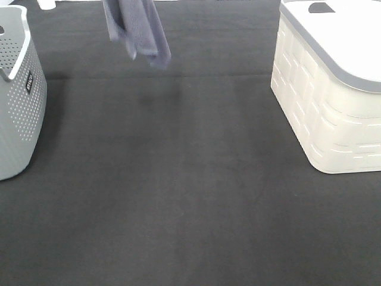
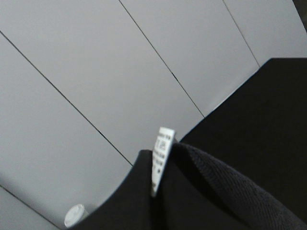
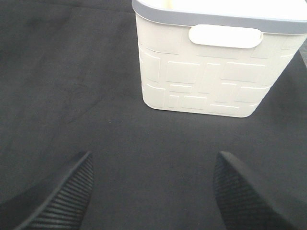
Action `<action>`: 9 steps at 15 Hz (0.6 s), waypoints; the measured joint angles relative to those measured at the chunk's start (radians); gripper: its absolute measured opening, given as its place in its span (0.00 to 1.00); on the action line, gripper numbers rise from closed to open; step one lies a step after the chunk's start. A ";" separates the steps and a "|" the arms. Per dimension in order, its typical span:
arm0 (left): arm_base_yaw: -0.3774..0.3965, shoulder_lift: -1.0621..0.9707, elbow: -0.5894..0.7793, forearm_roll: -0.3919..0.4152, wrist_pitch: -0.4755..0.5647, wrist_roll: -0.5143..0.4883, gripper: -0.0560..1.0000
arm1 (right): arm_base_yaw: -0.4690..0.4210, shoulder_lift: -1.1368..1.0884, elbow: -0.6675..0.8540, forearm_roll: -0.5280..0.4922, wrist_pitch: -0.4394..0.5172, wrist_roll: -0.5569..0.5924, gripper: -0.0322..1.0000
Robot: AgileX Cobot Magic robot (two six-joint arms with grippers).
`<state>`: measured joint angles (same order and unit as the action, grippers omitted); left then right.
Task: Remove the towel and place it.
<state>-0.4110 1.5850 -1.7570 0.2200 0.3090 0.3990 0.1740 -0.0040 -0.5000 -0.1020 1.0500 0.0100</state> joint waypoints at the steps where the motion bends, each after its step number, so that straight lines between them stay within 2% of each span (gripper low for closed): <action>1: -0.025 0.013 0.000 0.126 0.055 -0.141 0.05 | 0.000 0.000 0.000 0.000 0.000 0.000 0.71; 2: -0.051 0.024 0.000 0.255 0.126 -0.285 0.05 | 0.000 0.000 0.000 0.000 0.000 0.000 0.71; 3: -0.105 0.046 0.000 0.516 0.261 -0.604 0.05 | 0.000 0.000 0.000 0.000 0.000 0.000 0.71; 4: -0.124 0.053 0.000 0.596 0.313 -0.739 0.05 | 0.000 0.000 0.000 0.000 0.000 -0.001 0.71; 6: -0.146 0.061 0.000 0.657 0.366 -0.875 0.05 | 0.000 0.000 -0.005 0.012 -0.010 -0.010 0.69; 8: -0.168 0.078 0.000 0.665 0.408 -0.936 0.05 | 0.000 0.018 -0.021 0.113 -0.129 -0.072 0.67; 9: -0.178 0.094 0.000 0.660 0.433 -0.943 0.05 | 0.000 0.056 -0.022 0.201 -0.205 -0.139 0.67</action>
<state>-0.5890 1.6790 -1.7570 0.8800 0.7420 -0.5440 0.1740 0.0520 -0.5220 0.0990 0.8450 -0.1290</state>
